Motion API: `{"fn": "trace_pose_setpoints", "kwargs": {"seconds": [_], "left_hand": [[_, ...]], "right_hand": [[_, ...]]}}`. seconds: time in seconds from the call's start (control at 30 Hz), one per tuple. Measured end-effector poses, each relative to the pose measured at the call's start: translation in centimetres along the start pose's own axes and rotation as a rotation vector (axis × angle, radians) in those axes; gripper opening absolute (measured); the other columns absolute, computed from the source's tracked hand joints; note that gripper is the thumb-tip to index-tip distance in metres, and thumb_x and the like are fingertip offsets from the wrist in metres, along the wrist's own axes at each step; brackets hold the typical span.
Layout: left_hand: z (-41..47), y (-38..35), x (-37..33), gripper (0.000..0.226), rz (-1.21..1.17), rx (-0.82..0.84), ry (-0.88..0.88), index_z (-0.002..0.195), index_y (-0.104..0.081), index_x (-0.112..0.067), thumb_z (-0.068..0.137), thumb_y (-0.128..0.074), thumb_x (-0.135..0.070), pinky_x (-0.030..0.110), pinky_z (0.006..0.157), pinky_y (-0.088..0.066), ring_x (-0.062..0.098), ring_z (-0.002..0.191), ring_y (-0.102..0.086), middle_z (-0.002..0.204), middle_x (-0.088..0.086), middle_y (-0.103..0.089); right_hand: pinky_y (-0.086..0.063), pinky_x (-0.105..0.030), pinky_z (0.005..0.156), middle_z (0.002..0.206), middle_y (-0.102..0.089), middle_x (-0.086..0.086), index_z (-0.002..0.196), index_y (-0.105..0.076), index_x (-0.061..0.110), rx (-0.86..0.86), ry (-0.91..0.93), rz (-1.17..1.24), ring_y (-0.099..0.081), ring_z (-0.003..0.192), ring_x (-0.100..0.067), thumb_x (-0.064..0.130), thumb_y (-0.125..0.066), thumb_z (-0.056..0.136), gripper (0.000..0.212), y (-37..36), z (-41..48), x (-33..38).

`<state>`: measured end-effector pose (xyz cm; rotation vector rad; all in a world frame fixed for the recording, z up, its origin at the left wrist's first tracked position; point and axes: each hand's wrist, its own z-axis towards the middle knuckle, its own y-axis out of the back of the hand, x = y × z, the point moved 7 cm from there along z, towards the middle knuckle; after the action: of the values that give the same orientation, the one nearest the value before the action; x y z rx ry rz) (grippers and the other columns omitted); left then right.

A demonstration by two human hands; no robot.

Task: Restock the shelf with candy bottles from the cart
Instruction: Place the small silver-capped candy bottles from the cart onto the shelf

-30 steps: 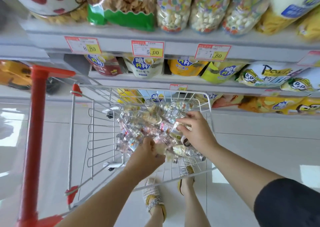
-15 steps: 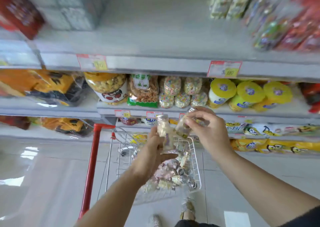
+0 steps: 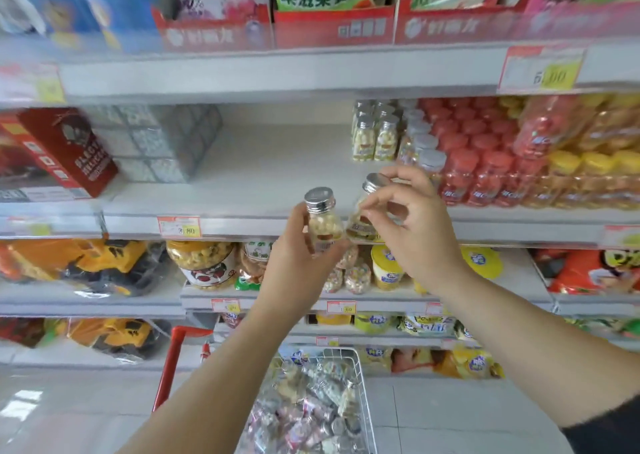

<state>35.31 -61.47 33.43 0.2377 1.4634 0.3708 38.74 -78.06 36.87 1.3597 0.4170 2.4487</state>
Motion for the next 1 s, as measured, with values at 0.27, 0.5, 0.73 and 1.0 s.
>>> {"fn": "trace_pose_setpoints", "kwargs": {"seconds": [0.27, 0.5, 0.73, 1.0], "left_hand": [[10.2, -0.9, -0.8, 0.05, 0.238, -0.079, -0.071, 0.126, -0.048, -0.019, 0.085, -0.075, -0.025, 0.029, 0.074, -0.041, 0.013, 0.092, -0.054, 0.115, -0.003, -0.053], [15.4, -3.6, 1.5, 0.057, 0.381, 0.053, -0.067, 0.129, -0.047, -0.014, 0.081, -0.077, -0.023, 0.029, 0.074, -0.037, 0.021, 0.102, -0.055, 0.125, 0.003, -0.052], [17.6, -5.6, 2.7, 0.057, 0.397, 0.081, -0.045, 0.123, -0.046, -0.01, 0.079, -0.079, -0.024, 0.034, 0.077, -0.045, 0.032, 0.107, -0.058, 0.124, 0.009, -0.056], [15.0, -3.3, 2.9, 0.043, 0.297, 0.055, -0.121, 0.115, -0.051, -0.017, 0.084, -0.076, -0.034, 0.037, 0.084, -0.053, 0.017, 0.105, -0.061, 0.12, -0.002, -0.053]], "right_hand": [[-0.029, -0.002, 0.084, 0.112, -0.043, 0.005, 0.078, -0.07, 0.015, -0.026, -0.045, -0.312, -0.048, 0.104, -0.01, -0.009, -0.065, 0.082, 0.025, -1.5, 7.3, -4.0], [-0.022, 0.007, 0.081, 0.112, -0.04, 0.006, 0.078, -0.07, 0.012, -0.04, -0.185, -0.362, -0.041, 0.102, -0.005, -0.011, -0.064, 0.081, 0.024, -3.0, 8.8, -7.9], [-0.038, -0.027, 0.104, 0.129, -0.046, -0.004, 0.08, -0.068, 0.01, -0.046, -0.133, -0.376, -0.048, 0.124, -0.018, -0.016, -0.056, 0.079, 0.029, -3.0, 8.7, -8.5], [-0.023, -0.009, 0.11, 0.151, -0.036, -0.001, 0.119, -0.063, 0.017, 0.088, -0.079, -0.437, -0.028, 0.143, -0.014, 0.003, -0.061, 0.089, 0.033, -3.1, 1.2, -5.6]]}}
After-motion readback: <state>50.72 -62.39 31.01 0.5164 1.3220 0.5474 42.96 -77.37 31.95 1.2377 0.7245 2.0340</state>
